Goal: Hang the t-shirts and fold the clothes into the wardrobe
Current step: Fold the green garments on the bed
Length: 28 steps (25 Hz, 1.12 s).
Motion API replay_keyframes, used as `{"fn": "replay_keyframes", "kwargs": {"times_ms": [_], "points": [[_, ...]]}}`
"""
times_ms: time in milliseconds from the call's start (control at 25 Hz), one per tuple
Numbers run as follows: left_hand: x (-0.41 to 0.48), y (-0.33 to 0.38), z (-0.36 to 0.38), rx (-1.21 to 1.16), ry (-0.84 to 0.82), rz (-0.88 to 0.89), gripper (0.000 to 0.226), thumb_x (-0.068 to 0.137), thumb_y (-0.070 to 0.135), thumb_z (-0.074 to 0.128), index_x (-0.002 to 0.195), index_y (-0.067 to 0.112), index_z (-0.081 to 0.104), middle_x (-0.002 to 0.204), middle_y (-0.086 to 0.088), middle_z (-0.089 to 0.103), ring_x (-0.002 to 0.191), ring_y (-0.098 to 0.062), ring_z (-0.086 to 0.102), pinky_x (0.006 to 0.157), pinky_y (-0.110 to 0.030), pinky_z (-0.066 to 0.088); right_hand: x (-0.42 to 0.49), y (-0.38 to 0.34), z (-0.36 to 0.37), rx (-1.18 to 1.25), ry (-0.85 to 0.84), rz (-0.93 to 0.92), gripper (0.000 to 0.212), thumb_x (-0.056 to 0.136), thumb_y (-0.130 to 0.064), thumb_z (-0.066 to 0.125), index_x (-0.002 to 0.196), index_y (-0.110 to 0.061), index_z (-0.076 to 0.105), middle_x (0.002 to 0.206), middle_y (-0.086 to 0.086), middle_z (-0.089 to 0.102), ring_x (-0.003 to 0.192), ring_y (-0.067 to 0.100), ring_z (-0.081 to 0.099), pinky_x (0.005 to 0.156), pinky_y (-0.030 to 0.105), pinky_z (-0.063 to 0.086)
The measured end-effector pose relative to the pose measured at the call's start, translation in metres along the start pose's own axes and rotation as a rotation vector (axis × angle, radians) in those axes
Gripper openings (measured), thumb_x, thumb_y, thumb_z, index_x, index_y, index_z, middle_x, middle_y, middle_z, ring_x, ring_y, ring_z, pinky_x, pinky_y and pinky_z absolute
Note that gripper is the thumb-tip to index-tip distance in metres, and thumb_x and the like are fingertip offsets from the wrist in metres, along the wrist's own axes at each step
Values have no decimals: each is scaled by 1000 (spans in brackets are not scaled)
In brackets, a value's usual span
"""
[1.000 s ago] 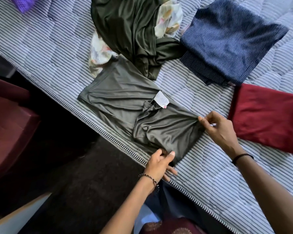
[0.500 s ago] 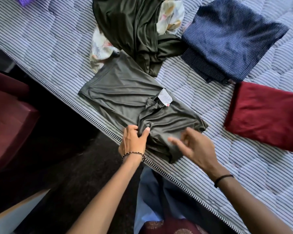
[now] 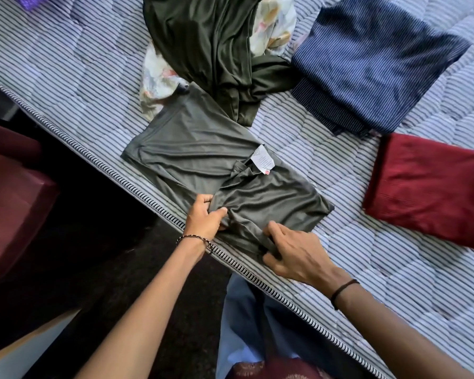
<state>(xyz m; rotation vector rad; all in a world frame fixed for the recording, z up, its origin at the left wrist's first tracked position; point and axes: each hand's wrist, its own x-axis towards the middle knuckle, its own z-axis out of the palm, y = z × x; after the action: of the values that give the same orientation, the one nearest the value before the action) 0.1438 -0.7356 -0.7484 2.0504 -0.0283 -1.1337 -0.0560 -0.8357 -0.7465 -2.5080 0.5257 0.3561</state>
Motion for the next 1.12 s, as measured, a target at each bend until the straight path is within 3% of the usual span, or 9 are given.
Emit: {"fn": "replay_keyframes", "kwargs": {"times_ms": [120, 280, 400, 520, 720, 800, 920, 1040, 1120], "points": [[5, 6, -3, -78, -58, 8, 15, 91, 9, 67, 100, 18, 58, 88, -1, 68, 71, -10, 62, 60, -25, 54, 3, 7, -2, -40, -58, -86, 36, 80, -45, 55, 100, -21, 38, 90, -4, 63, 67, 30, 63, 50, 34, 33], [16, 10, -5, 192, 110, 27, 10, 75, 34, 67, 80, 25, 64, 70, 7, 67, 76, -20, 63, 70, -28, 46, 1, 14, -11, 35, -110, -114, 42, 91, -68, 47, 88, -26, 46, 66, -9, 54, 58, 19, 57, 52, 32, 34], [8, 20, 1, 471, 148, 34, 31, 82, 56, 63, 93, 27, 63, 84, 8, 71, 91, -24, 65, 80, -32, 50, 11, 19, -20, 147, 34, 31, 60, 93, -80, 37, 75, -25, 54, 53, -10, 52, 50, 7, 52, 49, 33, 42], [3, 27, 7, 685, 133, 81, 48, 82, 67, 60, 112, 30, 58, 113, 0, 68, 110, -28, 62, 85, -34, 45, 37, 24, -31, 249, 191, 118, 43, 98, -65, 50, 83, -25, 58, 56, -16, 49, 55, 6, 51, 54, 28, 41], [15, 23, 4, 707, 154, 112, 30, 94, 53, 52, 101, 27, 66, 106, -1, 73, 106, -30, 64, 73, -31, 40, 99, 27, -43, 520, 119, 357, 24, 90, -34, 67, 108, -25, 54, 80, -4, 71, 73, 19, 68, 71, 39, 55], [16, 21, 1, 694, 142, 102, 32, 96, 52, 49, 100, 25, 67, 108, -3, 72, 107, -30, 64, 75, -33, 43, 122, 20, -55, 852, 92, 343, 24, 92, -12, 62, 113, -20, 54, 94, 4, 74, 68, 14, 68, 62, 32, 54], [16, 22, -1, 690, 127, 91, 40, 99, 54, 42, 101, 23, 68, 112, -9, 70, 110, -33, 61, 83, -36, 45, 140, 16, -71, 1199, 354, 363, 33, 90, 0, 55, 120, -14, 57, 112, 3, 71, 76, 10, 66, 53, 23, 48], [17, 24, -3, 674, 118, 83, 45, 93, 66, 43, 100, 28, 66, 104, -3, 71, 107, -30, 62, 84, -37, 44, 135, 22, -66, 969, 525, 431, 33, 85, -6, 60, 117, -13, 58, 114, 1, 67, 83, 9, 63, 67, 26, 52], [18, 21, -2, 740, 106, 152, 36, 92, 63, 46, 104, 31, 60, 104, -1, 72, 105, -31, 63, 82, -37, 44, 132, 25, -60, 716, 504, 386, 39, 81, -1, 63, 118, -14, 58, 121, 1, 60, 81, 5, 59, 71, 18, 47]]}}
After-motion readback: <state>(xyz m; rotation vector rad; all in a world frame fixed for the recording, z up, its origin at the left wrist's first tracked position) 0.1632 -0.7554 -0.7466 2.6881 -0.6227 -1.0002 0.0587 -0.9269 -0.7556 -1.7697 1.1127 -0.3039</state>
